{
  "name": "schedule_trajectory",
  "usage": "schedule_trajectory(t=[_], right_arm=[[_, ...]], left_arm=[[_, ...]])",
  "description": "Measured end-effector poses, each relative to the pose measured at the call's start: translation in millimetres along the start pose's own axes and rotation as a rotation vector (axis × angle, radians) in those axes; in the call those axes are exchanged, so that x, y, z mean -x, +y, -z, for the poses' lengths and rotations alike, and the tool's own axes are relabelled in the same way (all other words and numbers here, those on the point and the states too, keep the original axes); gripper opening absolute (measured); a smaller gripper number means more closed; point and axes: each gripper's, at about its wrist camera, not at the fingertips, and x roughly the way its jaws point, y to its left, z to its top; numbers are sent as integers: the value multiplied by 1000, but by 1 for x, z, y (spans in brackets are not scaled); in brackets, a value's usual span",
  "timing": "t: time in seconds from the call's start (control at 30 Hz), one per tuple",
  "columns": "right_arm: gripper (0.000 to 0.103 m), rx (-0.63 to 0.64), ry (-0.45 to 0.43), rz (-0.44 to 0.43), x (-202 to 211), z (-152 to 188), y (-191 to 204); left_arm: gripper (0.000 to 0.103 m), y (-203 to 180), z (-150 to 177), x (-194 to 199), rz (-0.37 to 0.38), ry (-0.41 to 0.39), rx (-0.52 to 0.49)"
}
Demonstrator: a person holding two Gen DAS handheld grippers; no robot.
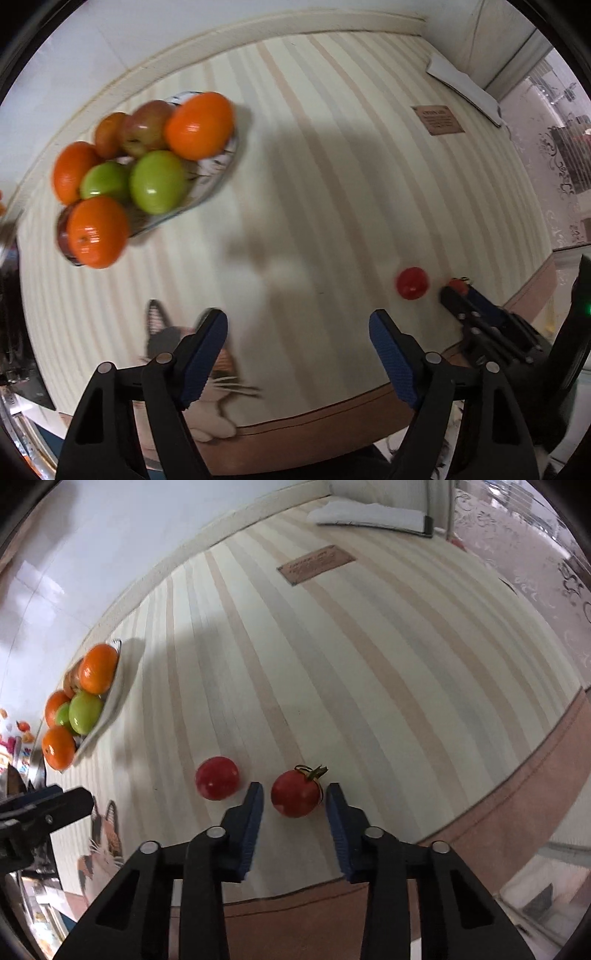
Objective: Organize fruits
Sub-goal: 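Grasp the stemmed cherry tomato with the right gripper while the left grasps the other tomato, then carry both cherry tomatoes onto the plate and open both grippers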
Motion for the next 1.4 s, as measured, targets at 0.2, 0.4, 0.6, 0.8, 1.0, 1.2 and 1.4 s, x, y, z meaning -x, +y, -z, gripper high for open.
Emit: schedule_trajectory(t=[0.2,0.4,0.6,0.8,1.0,1.2,1.4], right_arm=[[29,44,-31,9,5,0,-3],[29,-6,-64,31,27,-1,-29],[29,-43,-68,61,32,-1,-52],[29,-52,-67,69,32,-1,-58],[29,-28,-71,66,34,-4,-50],[29,-7,-77,43,37,-12,-36],[29,38,-90,-11,46,-29,-8]], left_arm=[[78,-19,-11,-16,86,61,-14],[78,-54,-21,-40,148,118,-64],[65,-80,-28,-56,114,124,-130],[30,-93,-28,-65,74,124,-159],[27,-95,-24,-64,64,100,-158],[27,-87,-27,-53,86,71,-128],[27,-46,-28,-17,120,10,-66]])
